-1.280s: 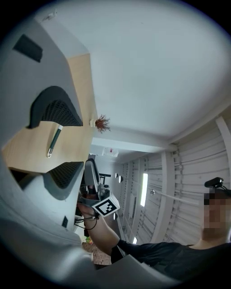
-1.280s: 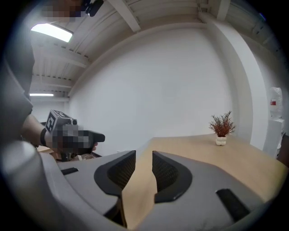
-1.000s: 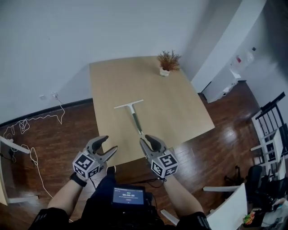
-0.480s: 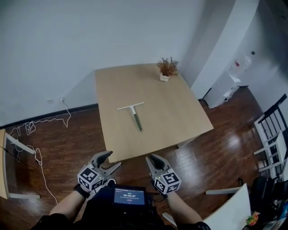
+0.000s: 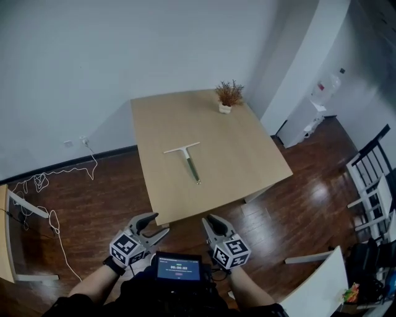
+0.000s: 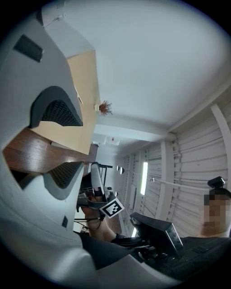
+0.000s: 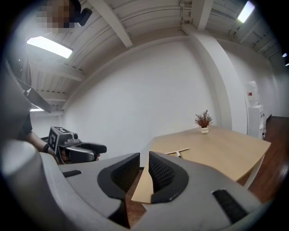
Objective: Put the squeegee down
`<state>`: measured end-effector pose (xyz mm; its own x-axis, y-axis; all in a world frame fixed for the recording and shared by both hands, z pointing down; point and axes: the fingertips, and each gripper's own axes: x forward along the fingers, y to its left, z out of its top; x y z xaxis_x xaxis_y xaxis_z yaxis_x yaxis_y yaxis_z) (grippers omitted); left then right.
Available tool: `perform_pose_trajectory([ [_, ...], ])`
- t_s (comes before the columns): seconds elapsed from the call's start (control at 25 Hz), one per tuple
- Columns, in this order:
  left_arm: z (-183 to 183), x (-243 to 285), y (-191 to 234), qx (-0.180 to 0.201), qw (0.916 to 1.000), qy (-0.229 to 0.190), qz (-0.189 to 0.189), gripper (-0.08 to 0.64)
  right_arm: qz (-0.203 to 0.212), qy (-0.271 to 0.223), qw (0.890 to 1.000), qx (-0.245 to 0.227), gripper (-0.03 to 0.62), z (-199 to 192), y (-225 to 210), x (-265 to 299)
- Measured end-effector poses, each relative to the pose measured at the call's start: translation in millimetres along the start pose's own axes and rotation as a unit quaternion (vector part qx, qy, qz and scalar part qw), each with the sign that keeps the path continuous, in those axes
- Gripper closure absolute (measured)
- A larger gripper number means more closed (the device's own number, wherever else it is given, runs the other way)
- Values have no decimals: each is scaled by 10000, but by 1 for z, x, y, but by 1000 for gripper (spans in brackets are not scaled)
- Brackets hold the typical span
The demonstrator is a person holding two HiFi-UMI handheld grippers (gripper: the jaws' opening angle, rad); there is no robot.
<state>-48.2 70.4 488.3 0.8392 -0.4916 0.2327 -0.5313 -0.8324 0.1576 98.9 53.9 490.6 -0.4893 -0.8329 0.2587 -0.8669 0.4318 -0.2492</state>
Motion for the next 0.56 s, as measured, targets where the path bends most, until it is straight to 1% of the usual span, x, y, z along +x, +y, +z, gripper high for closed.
perform_pose_trajectory([
  [0.16,-7,-6,11,248,9996,9,-161,305,-68,-106,9999,-98,509,12,9,4],
  [0.2,-5,-7,11,248,9995,-8,-177,305,-89,-95,9999,-104,509,12,10,4],
  [0.36,11,-15,11,17,9999,-104,-132,305,-151,-72,9998,-57,509,7,17,3],
  [0.56,-1,-23,23,85,9998,-78,-154,305,-199,-83,9998,-26,509,8,24,9],
])
